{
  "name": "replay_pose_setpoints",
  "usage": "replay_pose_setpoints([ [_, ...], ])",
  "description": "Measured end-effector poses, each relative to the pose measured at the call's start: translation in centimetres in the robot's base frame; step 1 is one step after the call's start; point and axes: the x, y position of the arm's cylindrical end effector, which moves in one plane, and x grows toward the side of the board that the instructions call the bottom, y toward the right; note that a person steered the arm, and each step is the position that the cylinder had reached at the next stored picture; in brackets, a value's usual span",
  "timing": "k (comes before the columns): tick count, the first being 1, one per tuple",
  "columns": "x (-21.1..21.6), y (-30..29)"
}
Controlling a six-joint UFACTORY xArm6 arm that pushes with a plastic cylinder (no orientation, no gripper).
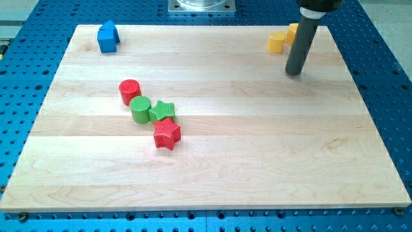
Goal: Put your arm at the bottom of the hexagon
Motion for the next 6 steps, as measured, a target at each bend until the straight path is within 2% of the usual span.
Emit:
replay_pose_setpoints([
  [6, 0.0, 3.6],
])
